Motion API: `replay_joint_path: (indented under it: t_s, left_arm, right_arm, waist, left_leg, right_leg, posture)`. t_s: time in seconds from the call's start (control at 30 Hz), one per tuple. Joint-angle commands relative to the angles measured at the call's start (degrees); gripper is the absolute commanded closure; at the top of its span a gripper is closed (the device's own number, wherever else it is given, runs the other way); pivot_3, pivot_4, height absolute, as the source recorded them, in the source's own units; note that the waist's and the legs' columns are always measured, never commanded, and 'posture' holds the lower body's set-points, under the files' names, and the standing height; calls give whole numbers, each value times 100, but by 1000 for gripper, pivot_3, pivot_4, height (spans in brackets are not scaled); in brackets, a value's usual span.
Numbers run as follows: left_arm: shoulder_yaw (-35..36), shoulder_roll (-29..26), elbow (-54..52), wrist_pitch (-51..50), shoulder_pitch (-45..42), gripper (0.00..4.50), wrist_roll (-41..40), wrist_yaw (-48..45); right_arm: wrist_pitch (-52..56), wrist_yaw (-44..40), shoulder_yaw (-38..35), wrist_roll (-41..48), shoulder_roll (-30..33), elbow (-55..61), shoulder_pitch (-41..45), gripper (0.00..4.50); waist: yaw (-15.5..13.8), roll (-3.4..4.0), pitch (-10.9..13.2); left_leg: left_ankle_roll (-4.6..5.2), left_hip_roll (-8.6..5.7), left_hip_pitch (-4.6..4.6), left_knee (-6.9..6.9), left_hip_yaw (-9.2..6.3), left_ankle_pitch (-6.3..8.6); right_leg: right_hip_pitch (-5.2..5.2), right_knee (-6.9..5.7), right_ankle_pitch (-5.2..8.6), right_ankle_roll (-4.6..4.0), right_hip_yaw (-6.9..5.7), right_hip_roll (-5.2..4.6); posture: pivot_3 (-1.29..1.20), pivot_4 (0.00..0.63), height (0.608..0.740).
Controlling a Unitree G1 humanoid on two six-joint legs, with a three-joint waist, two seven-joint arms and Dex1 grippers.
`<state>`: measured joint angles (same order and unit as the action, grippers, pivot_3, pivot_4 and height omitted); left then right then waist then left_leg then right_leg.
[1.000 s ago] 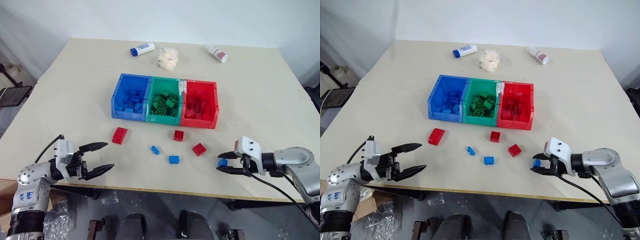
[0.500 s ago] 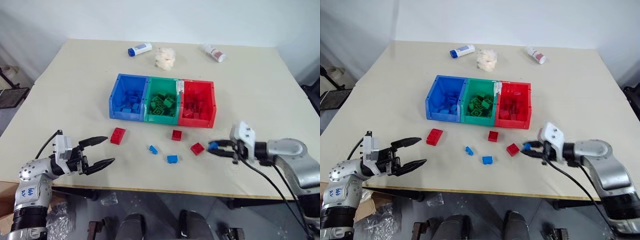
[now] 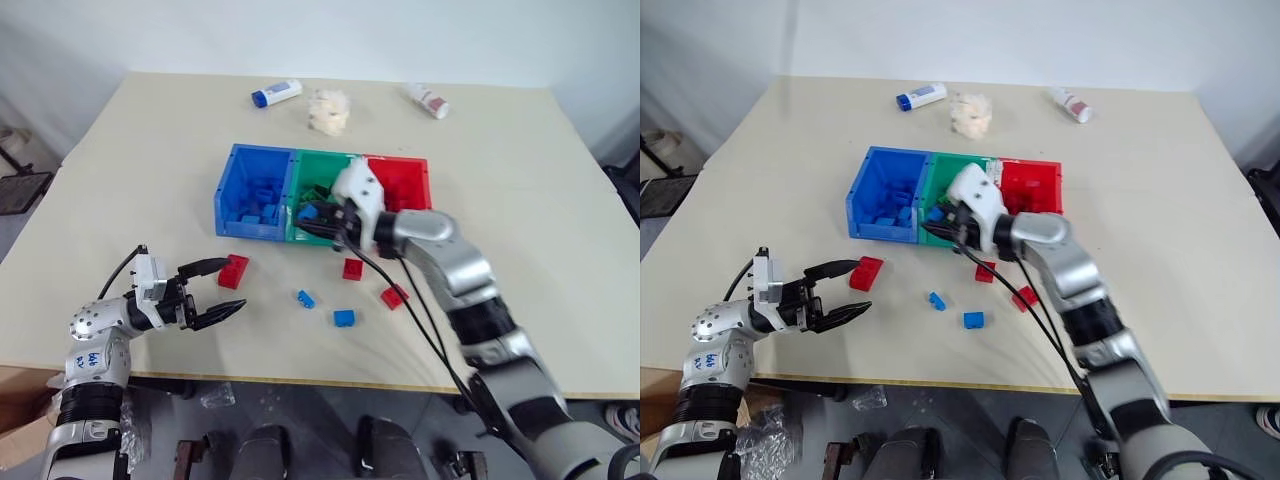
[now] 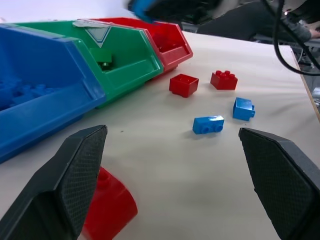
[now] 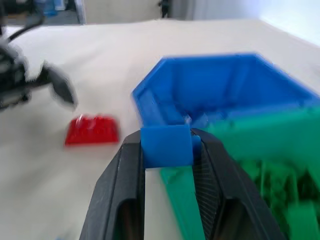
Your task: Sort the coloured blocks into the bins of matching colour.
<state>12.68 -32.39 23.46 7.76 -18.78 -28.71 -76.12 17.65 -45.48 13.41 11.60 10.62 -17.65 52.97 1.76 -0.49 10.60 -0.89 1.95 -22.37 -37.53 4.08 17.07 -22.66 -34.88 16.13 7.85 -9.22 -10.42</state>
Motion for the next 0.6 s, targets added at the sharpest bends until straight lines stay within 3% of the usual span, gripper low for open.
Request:
replay_joint_path:
  t_s: [0.03,0.1,0.17,0.27,0.43,0.47,0.6]
  left_arm:
    - [44,-45,-34,107,-85,0,5,-21]
    - [36,-50,-45,113,-113,0,8,-3]
    - [24,-41,-84,115,-130,0,19,35]
    - [9,-21,-109,119,-145,0,28,68]
    - [5,-7,-110,128,-150,0,35,98]
    - [5,-7,-96,133,-154,0,37,92]
    - [-3,2,-47,141,-189,0,40,66]
  right_arm:
    - [-715,186,-66,-205,-402,-843,533,3591]
    - [-1190,460,-132,-328,-871,-1715,1040,3591]
    - [-1447,1147,-399,-355,-1392,-2733,1602,2851]
    - [-2054,1506,-625,-435,-1662,-3427,1849,1926]
    - [-2539,1281,-666,-485,-1616,-3446,1616,222]
    - [-2546,1039,-614,-488,-1499,-3236,1453,31]
    - [-2193,53,-415,-376,-922,-2022,647,31]
  waist:
    - [23,0,0]
    - [51,0,0]
    - [129,0,0]
    - [179,0,0]
    - [136,-2,-1]
    - [141,-2,-1]
    - [136,-2,-1]
  left_leg:
    - [-1,1,3,0,-1,-1]
    - [-2,2,7,0,-1,-2]
    - [-4,2,7,-1,2,-5]
    - [-15,6,9,11,1,-14]
    - [-14,1,4,17,-2,-14]
    - [-13,1,4,17,-1,-13]
    - [-13,1,5,17,-2,-13]
  right_leg:
    - [0,-4,0,0,2,0]
    - [0,-9,0,0,5,0]
    - [-1,-13,0,0,9,0]
    - [-6,-18,0,-3,10,3]
    - [-6,-7,1,-4,10,1]
    - [-6,-6,1,-4,11,1]
    - [-6,-7,1,-4,10,1]
  posture:
    - [0,150,740]
    - [0,150,740]
    - [0,150,740]
    - [0,150,740]
    - [0,150,740]
    - [0,150,740]
    - [0,150,740]
